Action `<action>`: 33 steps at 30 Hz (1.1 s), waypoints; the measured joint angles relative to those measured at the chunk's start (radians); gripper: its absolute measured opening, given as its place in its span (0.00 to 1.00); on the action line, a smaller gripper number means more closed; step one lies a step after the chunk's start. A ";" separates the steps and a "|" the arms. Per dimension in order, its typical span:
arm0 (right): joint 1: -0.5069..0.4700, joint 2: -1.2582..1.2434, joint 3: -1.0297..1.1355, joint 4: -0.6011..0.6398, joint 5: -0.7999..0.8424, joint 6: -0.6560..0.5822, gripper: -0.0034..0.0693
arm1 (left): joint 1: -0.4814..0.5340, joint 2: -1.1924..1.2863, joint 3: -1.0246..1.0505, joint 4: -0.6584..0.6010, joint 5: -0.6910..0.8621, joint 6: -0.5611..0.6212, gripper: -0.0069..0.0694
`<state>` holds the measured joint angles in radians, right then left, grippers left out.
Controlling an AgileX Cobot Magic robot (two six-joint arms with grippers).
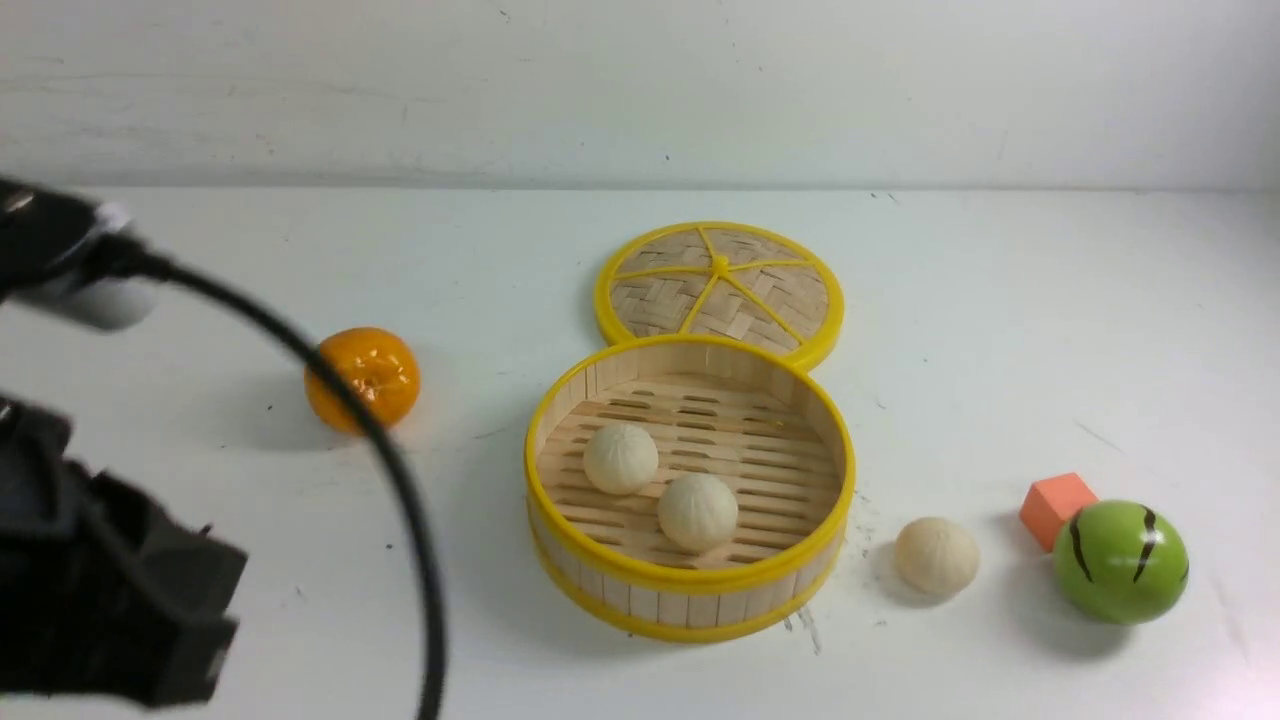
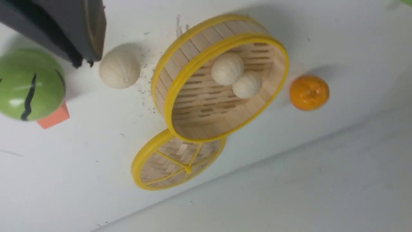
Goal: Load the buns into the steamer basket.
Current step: Use the right arm to grab a steamed stuffed bun
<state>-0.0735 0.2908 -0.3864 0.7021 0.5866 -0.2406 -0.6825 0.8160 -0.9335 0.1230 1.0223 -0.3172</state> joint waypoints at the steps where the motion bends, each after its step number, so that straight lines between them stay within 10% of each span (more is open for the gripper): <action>1: 0.000 0.116 -0.105 -0.053 0.075 -0.051 0.02 | 0.000 -0.065 0.064 0.000 -0.038 -0.008 0.17; 9: 0.022 0.576 -0.493 -0.200 0.421 -0.209 0.03 | 0.000 -0.235 0.220 -0.011 -0.098 -0.020 0.17; 19: 0.317 0.998 -0.785 -0.434 0.475 -0.118 0.07 | 0.000 -0.257 0.234 -0.023 -0.106 -0.021 0.19; 33: 0.387 1.488 -0.887 -0.641 0.290 0.113 0.83 | 0.000 -0.257 0.234 -0.060 -0.111 -0.021 0.20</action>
<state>0.3133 1.7792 -1.2735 0.0610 0.8763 -0.1274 -0.6825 0.5593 -0.6995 0.0630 0.9110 -0.3385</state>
